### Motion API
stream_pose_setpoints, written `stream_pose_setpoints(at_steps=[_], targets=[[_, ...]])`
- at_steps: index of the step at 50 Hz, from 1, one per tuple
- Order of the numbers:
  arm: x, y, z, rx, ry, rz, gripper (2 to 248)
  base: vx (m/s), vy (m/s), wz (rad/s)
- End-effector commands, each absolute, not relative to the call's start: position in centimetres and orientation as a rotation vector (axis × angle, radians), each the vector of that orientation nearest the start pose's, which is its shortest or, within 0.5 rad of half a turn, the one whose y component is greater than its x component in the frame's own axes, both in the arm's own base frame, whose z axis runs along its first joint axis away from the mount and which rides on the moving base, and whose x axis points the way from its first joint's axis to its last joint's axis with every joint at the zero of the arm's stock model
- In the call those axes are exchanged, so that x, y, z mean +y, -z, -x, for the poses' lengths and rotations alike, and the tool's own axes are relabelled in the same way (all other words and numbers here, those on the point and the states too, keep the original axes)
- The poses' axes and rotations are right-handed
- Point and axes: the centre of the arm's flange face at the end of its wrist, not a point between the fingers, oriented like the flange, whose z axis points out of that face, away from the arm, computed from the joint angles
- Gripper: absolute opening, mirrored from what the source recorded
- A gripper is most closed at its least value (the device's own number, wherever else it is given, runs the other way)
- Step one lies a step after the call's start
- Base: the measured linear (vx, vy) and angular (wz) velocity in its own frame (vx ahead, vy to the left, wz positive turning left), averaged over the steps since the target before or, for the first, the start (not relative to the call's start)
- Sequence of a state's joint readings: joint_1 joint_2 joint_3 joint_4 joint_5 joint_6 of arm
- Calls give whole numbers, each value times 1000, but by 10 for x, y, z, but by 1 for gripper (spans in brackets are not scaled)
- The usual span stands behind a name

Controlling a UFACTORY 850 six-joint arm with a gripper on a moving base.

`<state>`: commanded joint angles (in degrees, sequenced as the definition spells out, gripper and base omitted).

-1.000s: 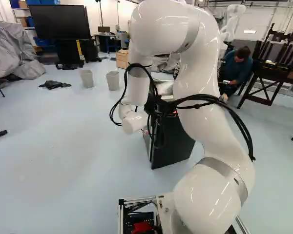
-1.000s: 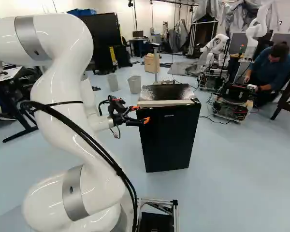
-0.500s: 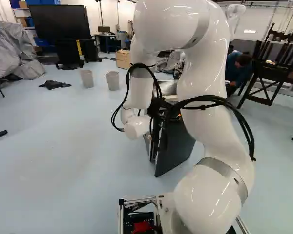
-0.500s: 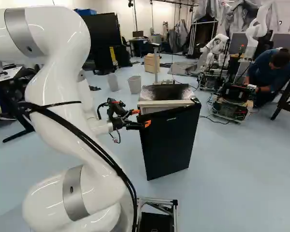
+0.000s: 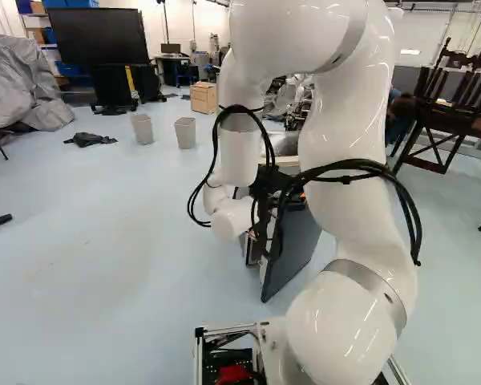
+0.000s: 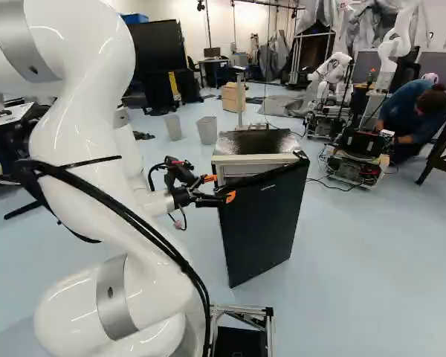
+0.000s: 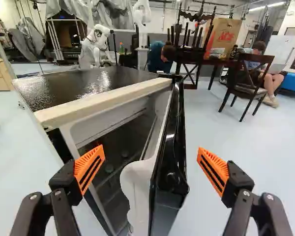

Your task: Grab a drink from the fridge

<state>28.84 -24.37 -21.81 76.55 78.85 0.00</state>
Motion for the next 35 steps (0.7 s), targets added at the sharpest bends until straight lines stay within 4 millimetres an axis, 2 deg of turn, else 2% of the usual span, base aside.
stream_pose_setpoints(at_steps=[35], targets=[[43, -271, -258, -760, -1463, -1931, 247, 0, 0, 0]])
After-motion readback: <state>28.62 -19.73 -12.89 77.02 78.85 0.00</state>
